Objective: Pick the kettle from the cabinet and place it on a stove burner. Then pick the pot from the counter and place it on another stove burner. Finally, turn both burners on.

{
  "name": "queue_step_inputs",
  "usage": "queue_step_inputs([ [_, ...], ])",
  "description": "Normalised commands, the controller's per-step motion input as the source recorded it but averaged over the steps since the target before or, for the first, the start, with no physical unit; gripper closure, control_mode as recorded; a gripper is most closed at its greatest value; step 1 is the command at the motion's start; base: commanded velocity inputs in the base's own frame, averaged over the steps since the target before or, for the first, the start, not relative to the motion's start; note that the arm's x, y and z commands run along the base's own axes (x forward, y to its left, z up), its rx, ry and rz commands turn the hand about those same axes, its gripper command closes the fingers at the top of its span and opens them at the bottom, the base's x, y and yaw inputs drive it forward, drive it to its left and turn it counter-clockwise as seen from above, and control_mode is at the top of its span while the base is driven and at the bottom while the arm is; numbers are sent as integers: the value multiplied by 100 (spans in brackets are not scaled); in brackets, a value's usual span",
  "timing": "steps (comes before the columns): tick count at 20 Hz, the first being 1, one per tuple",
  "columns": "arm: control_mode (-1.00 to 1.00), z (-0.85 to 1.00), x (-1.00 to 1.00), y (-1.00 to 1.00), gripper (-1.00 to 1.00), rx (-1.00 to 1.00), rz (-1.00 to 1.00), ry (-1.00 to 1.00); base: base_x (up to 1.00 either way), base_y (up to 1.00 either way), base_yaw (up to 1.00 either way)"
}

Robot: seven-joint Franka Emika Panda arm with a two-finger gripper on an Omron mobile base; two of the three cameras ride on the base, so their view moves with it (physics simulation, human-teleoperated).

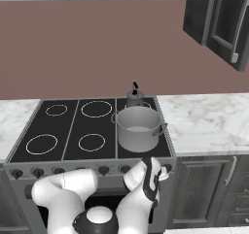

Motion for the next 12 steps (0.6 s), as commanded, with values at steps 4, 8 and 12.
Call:
queue_step_inputs([
  [4,-100,14,0,0,100,-23,2,0,0,0,0],
  [8,-100,14,0,0,100,-23,2,0,0,0,0],
  [12,-100,15,-2,0,100,-24,2,-2,0,0,0],
])
